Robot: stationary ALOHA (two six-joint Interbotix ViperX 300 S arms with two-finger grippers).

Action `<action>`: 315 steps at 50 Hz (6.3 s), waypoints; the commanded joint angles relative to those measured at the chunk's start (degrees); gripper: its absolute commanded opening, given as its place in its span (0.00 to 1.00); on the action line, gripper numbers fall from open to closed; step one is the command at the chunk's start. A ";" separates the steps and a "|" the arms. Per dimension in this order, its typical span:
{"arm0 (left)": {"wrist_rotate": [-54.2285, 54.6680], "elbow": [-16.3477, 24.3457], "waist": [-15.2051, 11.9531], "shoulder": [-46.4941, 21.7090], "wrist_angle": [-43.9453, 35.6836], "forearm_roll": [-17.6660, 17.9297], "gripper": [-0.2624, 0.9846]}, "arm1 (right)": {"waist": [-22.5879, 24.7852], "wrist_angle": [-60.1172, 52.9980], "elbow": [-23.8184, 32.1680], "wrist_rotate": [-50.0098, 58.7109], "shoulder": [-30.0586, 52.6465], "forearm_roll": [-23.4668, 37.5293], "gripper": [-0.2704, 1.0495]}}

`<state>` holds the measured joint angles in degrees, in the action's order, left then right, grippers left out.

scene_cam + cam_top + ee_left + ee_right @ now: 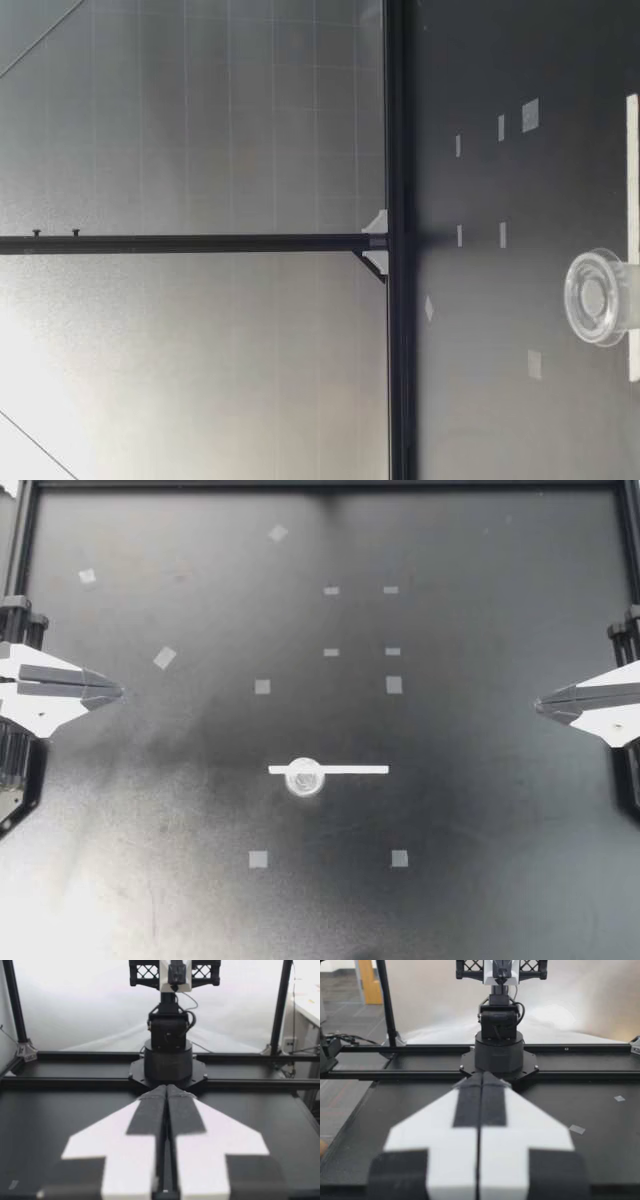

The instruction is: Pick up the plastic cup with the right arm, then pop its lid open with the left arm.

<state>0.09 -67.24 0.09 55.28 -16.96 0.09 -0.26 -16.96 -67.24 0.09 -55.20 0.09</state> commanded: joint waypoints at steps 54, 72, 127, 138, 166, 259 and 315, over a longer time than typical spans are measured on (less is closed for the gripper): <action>1.41 9.14 2.20 -28.21 5.54 5.54 0.21 | 0.70 -20.21 5.01 9.58 42.36 0.35 0.26; 3.34 13.01 4.48 -41.31 4.75 5.63 0.21 | 1.93 -20.74 12.83 11.16 56.87 1.32 0.52; 3.25 17.75 3.87 -58.62 0.09 5.45 0.20 | 2.37 -18.81 20.65 15.12 70.93 1.05 0.71; 3.16 17.93 3.60 -59.68 0.09 5.45 0.21 | 2.37 -18.81 21.18 15.03 72.51 0.26 0.72; 1.93 17.58 3.52 -60.47 0.00 5.45 0.21 | -1.05 -13.01 24.70 12.22 74.27 0.35 0.73; 9.32 6.68 5.27 -38.58 -23.20 5.54 0.21 | 1.49 -6.68 22.50 10.72 59.59 4.57 0.45; 53.53 13.54 5.27 -48.60 -38.85 3.52 0.69 | 1.49 -46.58 14.68 -7.47 53.79 5.62 0.46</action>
<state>50.45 -55.99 5.27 7.38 -55.11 3.60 1.05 -63.90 -53.70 -7.29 -1.14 5.80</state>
